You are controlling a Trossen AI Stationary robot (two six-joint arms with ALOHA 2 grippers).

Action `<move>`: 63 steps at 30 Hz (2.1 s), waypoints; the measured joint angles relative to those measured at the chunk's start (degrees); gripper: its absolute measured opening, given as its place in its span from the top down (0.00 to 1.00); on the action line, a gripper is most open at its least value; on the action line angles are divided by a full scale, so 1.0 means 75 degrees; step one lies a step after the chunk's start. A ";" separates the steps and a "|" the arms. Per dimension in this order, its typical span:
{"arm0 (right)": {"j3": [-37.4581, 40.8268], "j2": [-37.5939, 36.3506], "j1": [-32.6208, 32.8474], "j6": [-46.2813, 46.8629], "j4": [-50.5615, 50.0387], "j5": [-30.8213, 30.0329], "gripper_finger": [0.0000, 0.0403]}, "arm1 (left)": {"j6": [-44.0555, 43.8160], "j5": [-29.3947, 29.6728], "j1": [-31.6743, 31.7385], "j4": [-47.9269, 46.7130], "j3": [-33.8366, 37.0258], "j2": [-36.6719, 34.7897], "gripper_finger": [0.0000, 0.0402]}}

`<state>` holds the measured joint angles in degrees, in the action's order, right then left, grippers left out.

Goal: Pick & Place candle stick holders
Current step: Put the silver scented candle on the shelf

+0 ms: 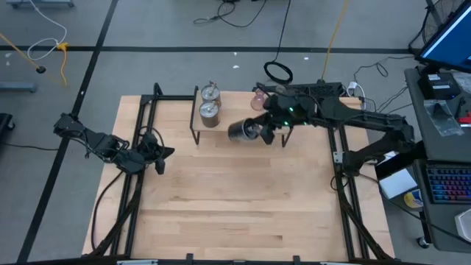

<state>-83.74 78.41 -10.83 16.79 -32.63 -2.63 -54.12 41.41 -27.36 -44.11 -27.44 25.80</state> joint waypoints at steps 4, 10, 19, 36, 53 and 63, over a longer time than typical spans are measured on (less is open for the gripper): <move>-0.0512 0.0503 -0.0443 -0.0242 -0.0147 0.0189 1.00 | 0.0165 -0.0094 0.0000 0.0243 0.0000 0.0000 0.95; -0.1089 0.1138 -0.1052 -0.0454 -0.0638 0.0394 1.00 | 0.0218 -0.0131 -0.0002 0.0296 0.0000 0.0000 0.95; -0.2048 0.1947 -0.1550 -0.0742 -0.1228 0.0612 1.00 | 0.0258 -0.0144 -0.0002 0.0299 0.0000 0.0000 0.95; -0.2416 0.2623 -0.1868 -0.0937 -0.1537 0.0790 1.00 | 0.0200 -0.0339 -0.0002 0.0323 0.0000 0.0000 0.95; -0.2416 0.2623 -0.1863 -0.0931 -0.1573 0.0988 1.00 | 0.0229 -0.0339 0.0000 0.0325 0.0000 0.0000 0.95; -0.2416 0.2623 -0.1863 -0.0936 -0.1576 0.0991 1.00 | 0.0258 -0.0339 -0.0001 0.0325 0.0000 0.0000 0.95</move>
<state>-101.86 98.08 -24.80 9.77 -44.45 4.80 -52.18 38.87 -27.36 -41.67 -27.44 25.80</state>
